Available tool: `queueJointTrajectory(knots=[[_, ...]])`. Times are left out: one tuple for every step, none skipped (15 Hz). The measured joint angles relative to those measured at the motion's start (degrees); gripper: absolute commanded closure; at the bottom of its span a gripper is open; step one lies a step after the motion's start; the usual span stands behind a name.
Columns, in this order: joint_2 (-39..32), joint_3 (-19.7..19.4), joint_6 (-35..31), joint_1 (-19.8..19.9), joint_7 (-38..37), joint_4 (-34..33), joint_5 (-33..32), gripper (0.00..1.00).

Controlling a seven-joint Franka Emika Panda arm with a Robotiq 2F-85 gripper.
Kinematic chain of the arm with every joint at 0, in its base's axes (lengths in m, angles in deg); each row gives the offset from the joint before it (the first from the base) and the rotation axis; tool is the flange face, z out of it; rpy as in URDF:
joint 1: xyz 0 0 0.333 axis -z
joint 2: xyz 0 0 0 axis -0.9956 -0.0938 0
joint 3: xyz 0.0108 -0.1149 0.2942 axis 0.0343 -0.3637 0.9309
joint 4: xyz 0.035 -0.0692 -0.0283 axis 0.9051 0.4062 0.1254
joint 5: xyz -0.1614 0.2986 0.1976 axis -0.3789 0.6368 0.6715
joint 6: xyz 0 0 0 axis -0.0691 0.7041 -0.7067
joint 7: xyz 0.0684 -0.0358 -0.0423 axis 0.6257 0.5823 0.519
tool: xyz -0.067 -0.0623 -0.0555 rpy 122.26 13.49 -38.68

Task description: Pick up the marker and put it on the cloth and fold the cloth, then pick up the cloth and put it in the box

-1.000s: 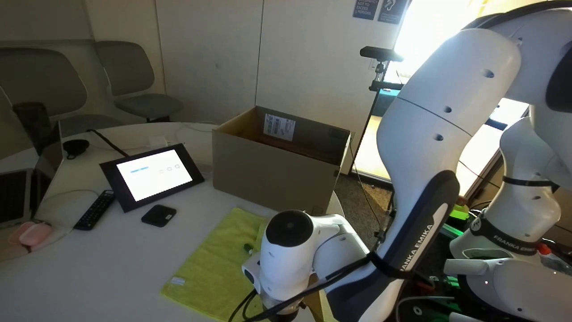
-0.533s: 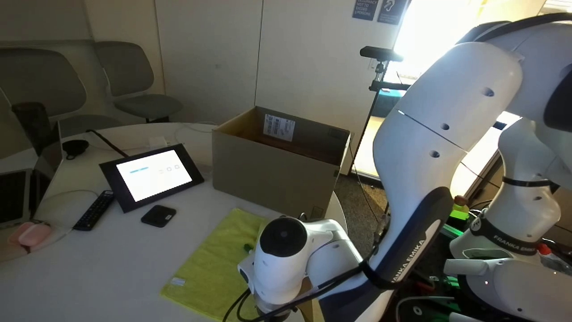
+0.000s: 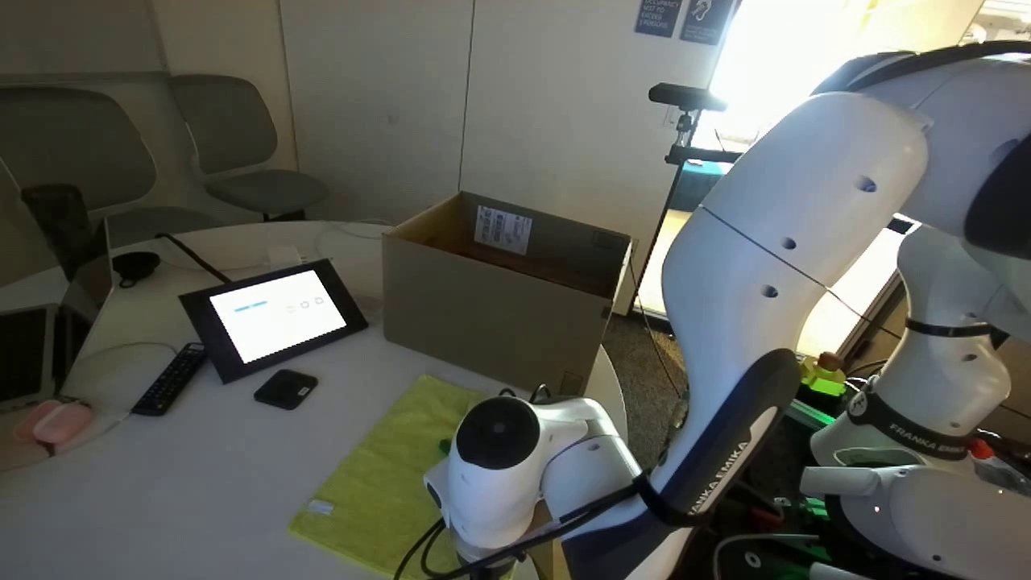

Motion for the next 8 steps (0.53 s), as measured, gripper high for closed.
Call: queueJointTrajectory(knots=[[0.0, 0.0, 0.5, -0.1, -0.1, -0.3, 0.0, 0.5], [0.0, 0.0, 0.9, -0.2, -0.1, -0.5, 0.0, 0.6], [0.0, 0.0, 1.4, -0.2, -0.2, -0.8, 0.0, 0.67], [0.0, 0.0, 1.9, -0.2, -0.3, -1.1, 0.0, 0.76], [0.1, -0.1, 2.4, -0.2, -0.4, -1.3, 0.0, 0.81], [0.1, -0.2, 2.9, -0.2, -0.4, -1.5, 0.0, 0.83], [0.1, -0.2, 3.4, -0.1, -0.5, -1.7, 0.0, 0.85], [0.1, -0.3, 3.9, 0.0, -0.5, -1.9, 0.0, 0.87]])
